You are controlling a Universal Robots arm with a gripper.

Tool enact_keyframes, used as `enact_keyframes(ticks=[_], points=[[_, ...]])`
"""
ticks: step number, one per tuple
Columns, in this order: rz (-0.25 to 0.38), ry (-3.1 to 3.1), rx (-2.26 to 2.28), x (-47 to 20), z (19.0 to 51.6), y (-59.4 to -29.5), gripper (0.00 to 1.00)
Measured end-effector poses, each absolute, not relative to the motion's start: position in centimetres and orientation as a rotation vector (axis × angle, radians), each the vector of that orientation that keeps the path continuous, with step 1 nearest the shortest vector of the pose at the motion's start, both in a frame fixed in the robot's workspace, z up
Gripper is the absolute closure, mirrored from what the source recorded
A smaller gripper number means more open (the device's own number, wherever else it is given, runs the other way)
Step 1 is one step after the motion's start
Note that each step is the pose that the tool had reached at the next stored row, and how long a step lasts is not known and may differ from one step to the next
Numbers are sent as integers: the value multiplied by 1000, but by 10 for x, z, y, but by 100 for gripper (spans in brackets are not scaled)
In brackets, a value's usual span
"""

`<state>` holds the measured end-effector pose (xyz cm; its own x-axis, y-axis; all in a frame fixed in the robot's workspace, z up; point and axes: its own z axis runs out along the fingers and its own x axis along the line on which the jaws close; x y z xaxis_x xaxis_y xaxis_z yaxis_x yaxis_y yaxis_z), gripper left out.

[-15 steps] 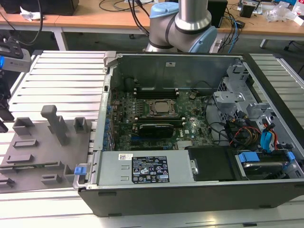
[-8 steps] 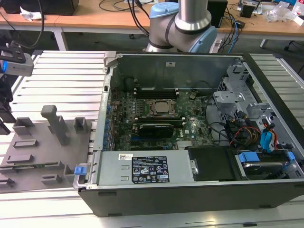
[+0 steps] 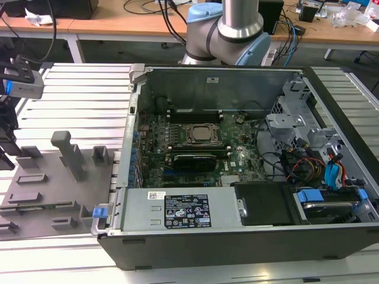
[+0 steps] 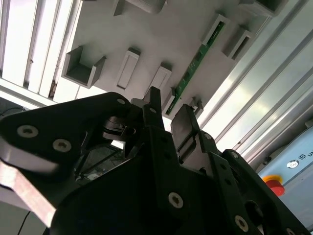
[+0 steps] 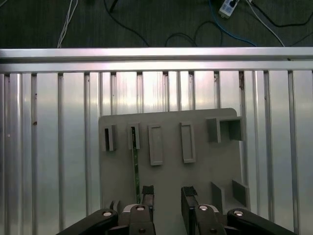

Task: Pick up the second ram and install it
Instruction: 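Pick up the second ram and move it above second insertion slot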

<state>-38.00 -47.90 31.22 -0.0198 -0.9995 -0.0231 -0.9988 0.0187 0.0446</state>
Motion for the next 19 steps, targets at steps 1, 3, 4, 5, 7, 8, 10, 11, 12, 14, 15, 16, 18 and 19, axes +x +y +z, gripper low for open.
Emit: enact_keyframes(ticks=[1, 3, 4, 5, 7, 8, 10, 11, 12, 14, 15, 16, 18, 19], points=[[-75, -2232, 2189, -380, 311, -479, 64], [-75, -2232, 2189, -380, 309, -479, 64], [-75, -2232, 2189, -380, 308, -479, 64], [-75, -2231, 2189, -380, 307, -479, 64], [-75, -2232, 2189, -380, 304, -479, 64], [-75, -2232, 2189, -380, 302, -479, 64], [-75, -2232, 2189, -380, 300, -479, 64], [-75, -2232, 2189, -380, 299, -479, 64], [-75, -2232, 2189, -380, 298, -479, 64], [-75, -2231, 2189, -380, 296, -479, 64], [-75, -2232, 2189, -380, 294, -479, 64], [-75, -2232, 2189, -380, 293, -479, 64], [-75, -2232, 2189, -380, 289, -479, 64], [-75, -2232, 2189, -380, 288, -479, 64]])
